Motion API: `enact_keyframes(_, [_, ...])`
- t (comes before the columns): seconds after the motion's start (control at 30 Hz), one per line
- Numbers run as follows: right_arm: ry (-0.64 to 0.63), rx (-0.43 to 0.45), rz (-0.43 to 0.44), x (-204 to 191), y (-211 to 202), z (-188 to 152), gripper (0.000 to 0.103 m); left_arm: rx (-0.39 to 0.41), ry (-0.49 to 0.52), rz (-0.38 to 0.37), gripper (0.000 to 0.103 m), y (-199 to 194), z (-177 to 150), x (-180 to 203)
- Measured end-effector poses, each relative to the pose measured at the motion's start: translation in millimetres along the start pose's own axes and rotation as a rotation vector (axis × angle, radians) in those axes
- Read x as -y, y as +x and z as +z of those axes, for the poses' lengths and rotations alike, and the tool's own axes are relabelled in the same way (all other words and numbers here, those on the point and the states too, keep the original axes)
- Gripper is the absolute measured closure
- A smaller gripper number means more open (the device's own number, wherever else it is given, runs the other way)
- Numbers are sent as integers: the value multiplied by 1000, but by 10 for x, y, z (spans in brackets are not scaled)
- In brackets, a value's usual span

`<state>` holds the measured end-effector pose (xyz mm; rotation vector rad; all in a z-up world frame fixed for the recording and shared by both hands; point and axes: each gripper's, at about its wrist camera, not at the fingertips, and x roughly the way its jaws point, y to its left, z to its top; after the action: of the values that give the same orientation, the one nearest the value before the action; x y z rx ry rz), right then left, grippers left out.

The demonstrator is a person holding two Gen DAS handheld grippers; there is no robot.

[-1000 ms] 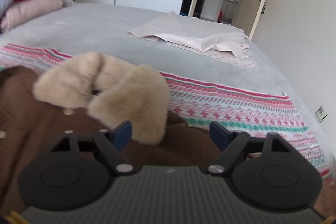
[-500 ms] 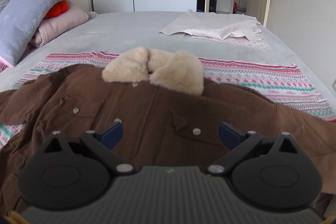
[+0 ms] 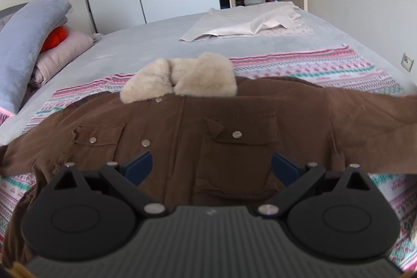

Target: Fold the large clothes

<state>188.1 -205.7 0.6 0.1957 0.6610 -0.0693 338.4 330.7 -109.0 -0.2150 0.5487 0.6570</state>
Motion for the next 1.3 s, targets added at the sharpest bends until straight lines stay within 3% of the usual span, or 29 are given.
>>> enact_keyframes(0.07, [3,-1,7,79,-98,-11,4,27,18,47,39,-186,-14,96])
enact_keyframes(0.1, [-1,8,5,130,-164,-4,4,44,41,48,20,-302,-27,136])
enact_keyframes(0.17, [6,34,-24,264,-300,19,1,86,88,25,16,-508,-18,166])
enact_keyframes(0.3, [76,70,-92,637,-551,79,1,71,169,-85,2,-1016,-9,337])
enact_keyframes(0.43, [109,112,-205,1054,-852,117,1,44,206,-251,0,-1427,79,509])
enact_keyframes(0.57, [124,167,-394,1584,-1173,204,1,9,290,-419,0,-1930,-18,893])
enact_keyframes(0.73, [261,217,-633,2442,-1457,309,0,-6,420,-588,0,-2480,-251,1351])
enact_keyframes(0.87, [382,175,-723,3080,-1395,276,0,-23,504,-680,0,-2761,-497,1685])
enact_keyframes(0.93, [435,140,-683,3307,-1294,226,2,-31,545,-709,0,-2833,-627,1835])
enact_keyframes(1.0, [456,148,-586,3369,-1207,174,45,-36,578,-728,0,-2852,-742,1944])
enact_keyframes(1.07, [394,151,-570,3254,-1139,212,81,-53,595,-755,0,-2804,-830,1995])
enact_keyframes(1.13, [212,174,-607,3026,-1140,295,92,-74,603,-781,0,-2801,-903,2028])
enact_keyframes(1.23, [6,198,-790,2857,-1138,356,93,-105,615,-805,0,-2774,-988,2036])
enact_keyframes(1.3, [-49,105,-908,3086,-909,373,93,-146,624,-806,0,-2743,-1061,2027])
